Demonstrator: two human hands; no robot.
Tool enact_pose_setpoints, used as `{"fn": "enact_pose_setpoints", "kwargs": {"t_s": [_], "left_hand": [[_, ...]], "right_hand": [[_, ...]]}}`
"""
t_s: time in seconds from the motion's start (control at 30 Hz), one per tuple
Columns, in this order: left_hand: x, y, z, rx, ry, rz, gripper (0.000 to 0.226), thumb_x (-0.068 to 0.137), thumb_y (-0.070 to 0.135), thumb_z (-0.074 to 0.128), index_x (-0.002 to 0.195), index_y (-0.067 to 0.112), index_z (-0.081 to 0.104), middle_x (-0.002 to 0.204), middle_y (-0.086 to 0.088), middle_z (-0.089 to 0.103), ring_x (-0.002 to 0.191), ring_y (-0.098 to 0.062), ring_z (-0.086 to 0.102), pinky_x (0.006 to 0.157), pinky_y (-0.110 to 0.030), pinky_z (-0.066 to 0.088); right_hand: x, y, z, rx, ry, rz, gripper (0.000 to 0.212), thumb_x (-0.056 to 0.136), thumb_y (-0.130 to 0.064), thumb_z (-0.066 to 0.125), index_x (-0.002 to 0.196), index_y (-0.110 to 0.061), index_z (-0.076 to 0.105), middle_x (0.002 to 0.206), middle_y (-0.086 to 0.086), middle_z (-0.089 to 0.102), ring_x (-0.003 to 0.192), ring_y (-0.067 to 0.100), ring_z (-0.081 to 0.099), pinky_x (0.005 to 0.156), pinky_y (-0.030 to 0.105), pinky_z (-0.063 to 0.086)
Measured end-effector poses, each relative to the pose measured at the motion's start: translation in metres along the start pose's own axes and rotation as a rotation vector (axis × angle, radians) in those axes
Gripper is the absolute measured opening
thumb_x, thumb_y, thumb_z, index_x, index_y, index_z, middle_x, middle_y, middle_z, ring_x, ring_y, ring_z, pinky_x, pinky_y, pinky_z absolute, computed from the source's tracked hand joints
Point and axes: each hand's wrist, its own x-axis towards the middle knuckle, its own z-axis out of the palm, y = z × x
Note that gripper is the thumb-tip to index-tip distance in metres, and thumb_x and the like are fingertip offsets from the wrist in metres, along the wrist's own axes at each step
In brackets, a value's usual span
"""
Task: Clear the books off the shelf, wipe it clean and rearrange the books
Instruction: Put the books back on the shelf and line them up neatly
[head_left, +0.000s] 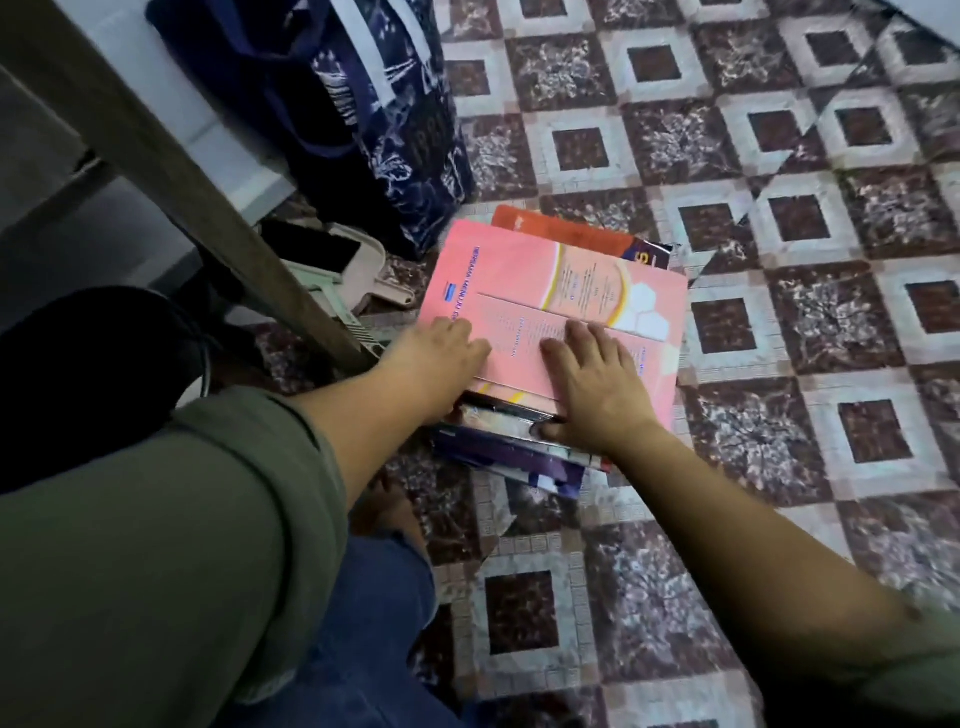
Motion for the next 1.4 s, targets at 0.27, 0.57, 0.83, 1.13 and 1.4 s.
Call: {"fn": "enact_pose_setpoints", "kwargs": {"t_s": [0.27,0.57,0.83,1.13,1.4], "left_hand": [[0.02,-0.004,0.018,-0.033,0.072,0.004,0.078,0.075,0.022,0.078,0.137,0.016,0.031,0.135,-0.011,0.035,0.123,-0.027,0.04,0.095,-0.04,0.047],[0.034,0.003,0.041,0.067,0.155,0.005,0.102,0.074,0.055,0.073,0.144,0.011,0.012,0.151,-0.023,0.013,0.138,-0.045,0.022,0.103,-0.05,0.04],[0.034,0.016,0.026,0.106,0.186,-0.051,0.065,0.096,-0.001,0.042,0.149,-0.003,0.004,0.154,-0.031,0.014,0.137,-0.052,0.025,0.113,-0.053,0.028],[0.008,0.004,0.026,0.022,0.528,0.057,0.035,0.086,0.0,0.042,0.115,-0.005,0.061,0.113,-0.027,0.065,0.102,-0.045,0.063,0.08,-0.052,0.056],[-0.048,0.006,-0.025,-0.086,0.778,0.141,0.041,0.078,0.0,0.037,0.105,-0.003,0.067,0.097,-0.02,0.07,0.083,-0.037,0.068,0.068,-0.043,0.056]], "right_hand": [[0.003,-0.01,0.005,-0.108,-0.086,-0.068,0.104,0.085,-0.061,0.055,0.151,-0.007,-0.005,0.155,0.032,-0.001,0.143,0.05,0.005,0.116,0.053,0.015],[-0.005,-0.019,0.023,-0.214,-0.111,-0.07,0.081,0.077,-0.037,0.075,0.139,0.005,0.043,0.131,0.042,0.046,0.111,0.064,0.048,0.086,0.067,0.045],[0.002,-0.019,-0.001,-0.212,0.019,-0.03,0.074,0.086,-0.038,0.066,0.143,-0.003,0.033,0.139,0.029,0.045,0.12,0.051,0.049,0.094,0.056,0.047],[-0.021,-0.026,-0.017,-0.004,0.401,0.133,0.044,0.088,-0.008,0.047,0.13,-0.014,0.058,0.126,0.007,0.065,0.112,0.035,0.063,0.093,0.047,0.048],[-0.074,-0.037,-0.072,0.024,0.652,0.186,0.045,0.076,-0.006,0.063,0.118,-0.022,0.067,0.113,-0.002,0.071,0.101,0.022,0.069,0.076,0.032,0.043]]}}
